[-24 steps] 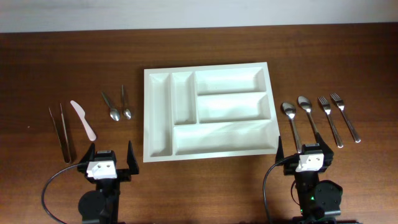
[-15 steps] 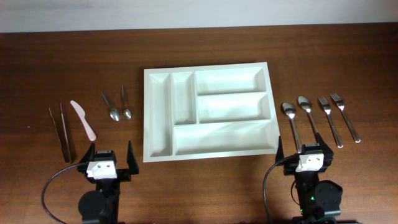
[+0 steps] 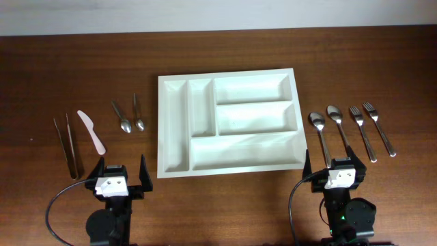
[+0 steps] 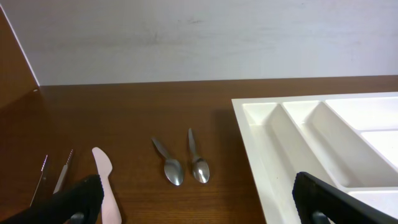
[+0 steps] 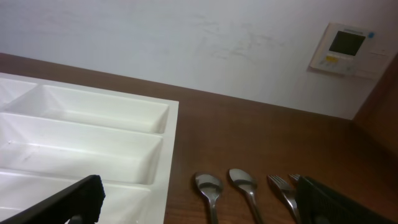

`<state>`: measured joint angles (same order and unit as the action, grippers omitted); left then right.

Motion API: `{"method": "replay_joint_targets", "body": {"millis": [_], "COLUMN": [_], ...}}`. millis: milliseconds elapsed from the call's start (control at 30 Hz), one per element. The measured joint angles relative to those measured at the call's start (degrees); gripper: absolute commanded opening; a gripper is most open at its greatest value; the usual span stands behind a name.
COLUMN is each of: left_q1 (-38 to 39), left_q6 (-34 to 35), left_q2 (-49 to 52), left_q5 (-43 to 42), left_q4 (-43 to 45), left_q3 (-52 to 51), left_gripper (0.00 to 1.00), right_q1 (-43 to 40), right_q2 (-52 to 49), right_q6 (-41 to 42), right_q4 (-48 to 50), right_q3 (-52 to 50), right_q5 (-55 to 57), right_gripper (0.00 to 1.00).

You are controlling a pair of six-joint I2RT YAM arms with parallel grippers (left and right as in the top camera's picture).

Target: Pack container

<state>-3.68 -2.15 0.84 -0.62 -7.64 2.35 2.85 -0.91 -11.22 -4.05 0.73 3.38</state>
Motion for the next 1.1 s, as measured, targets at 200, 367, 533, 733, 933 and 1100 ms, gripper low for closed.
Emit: {"method": "replay_joint_targets", "body": {"millis": [200, 367, 533, 733, 933, 1100], "left_q1": [0.0, 0.0, 0.0, 0.0, 0.0, 0.0], "left_q6": [0.0, 0.0, 0.0, 0.0, -0.2, -0.2], "left_q2": [0.0, 0.0, 0.0, 0.0, 0.0, 0.0], "left_q5": [0.0, 0.0, 0.0, 0.0, 0.1, -1.1], "left_q4": [0.0, 0.0, 0.0, 1.7, 3.3, 6.5], "left_q3": [0.0, 0.0, 0.0, 0.0, -0.2, -0.2], "left_gripper": [0.99, 0.99, 0.99, 0.99, 0.99, 0.99], "right_q1": [0.0, 0.0, 0.0, 0.0, 0.0, 0.0], "right_q2": [0.0, 0.0, 0.0, 0.0, 0.0, 0.0], "right_q6": [0.0, 0.0, 0.0, 0.0, 0.0, 0.0], "right_q4": [0.0, 0.0, 0.0, 0.0, 0.0, 0.0], "right_q3": [0.0, 0.0, 0.0, 0.0, 0.0, 0.0], "right_q5": [0.0, 0.0, 0.0, 0.0, 0.0, 0.0], "right_gripper": [0.99, 0.99, 0.99, 0.99, 0.99, 0.99]}}
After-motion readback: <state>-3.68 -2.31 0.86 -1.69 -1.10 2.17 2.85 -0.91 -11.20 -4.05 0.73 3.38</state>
